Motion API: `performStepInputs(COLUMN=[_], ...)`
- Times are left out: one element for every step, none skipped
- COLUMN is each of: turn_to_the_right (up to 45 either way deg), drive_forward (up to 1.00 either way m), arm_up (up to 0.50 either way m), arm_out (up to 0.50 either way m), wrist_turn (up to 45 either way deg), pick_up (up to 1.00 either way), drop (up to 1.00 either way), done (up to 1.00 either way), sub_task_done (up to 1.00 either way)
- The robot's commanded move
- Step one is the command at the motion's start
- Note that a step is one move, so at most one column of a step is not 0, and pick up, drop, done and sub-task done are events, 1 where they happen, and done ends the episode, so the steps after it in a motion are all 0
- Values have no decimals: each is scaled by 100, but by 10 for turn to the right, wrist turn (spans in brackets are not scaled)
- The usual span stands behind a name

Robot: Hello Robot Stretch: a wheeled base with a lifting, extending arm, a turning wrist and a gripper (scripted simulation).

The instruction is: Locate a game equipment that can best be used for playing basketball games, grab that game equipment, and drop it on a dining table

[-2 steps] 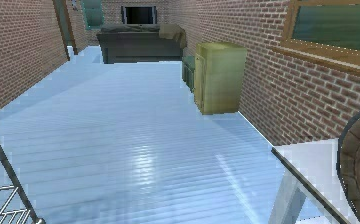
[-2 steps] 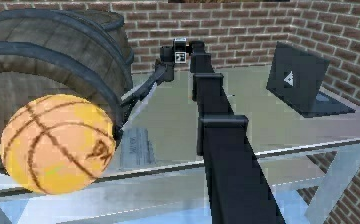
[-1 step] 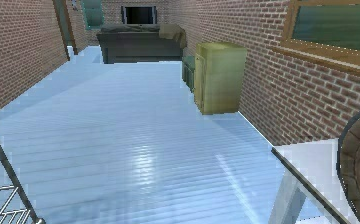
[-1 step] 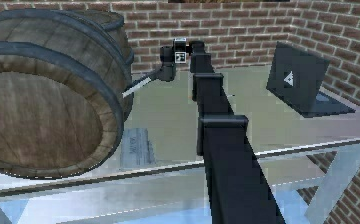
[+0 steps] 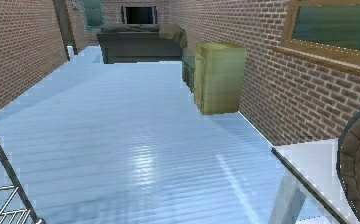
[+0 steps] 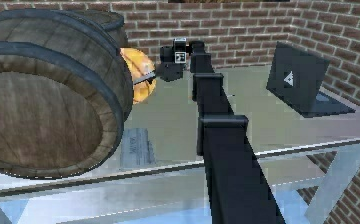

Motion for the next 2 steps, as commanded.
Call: performStepInputs(turn_to_the_right=[0, 0], drive_forward=[0, 0], arm_up=[0, -18], arm_out=[0, 0], wrist_turn=[450, 0], pick_up=[0, 0], drop=[0, 0], done=[0, 0], sub_task_done=[0, 0])
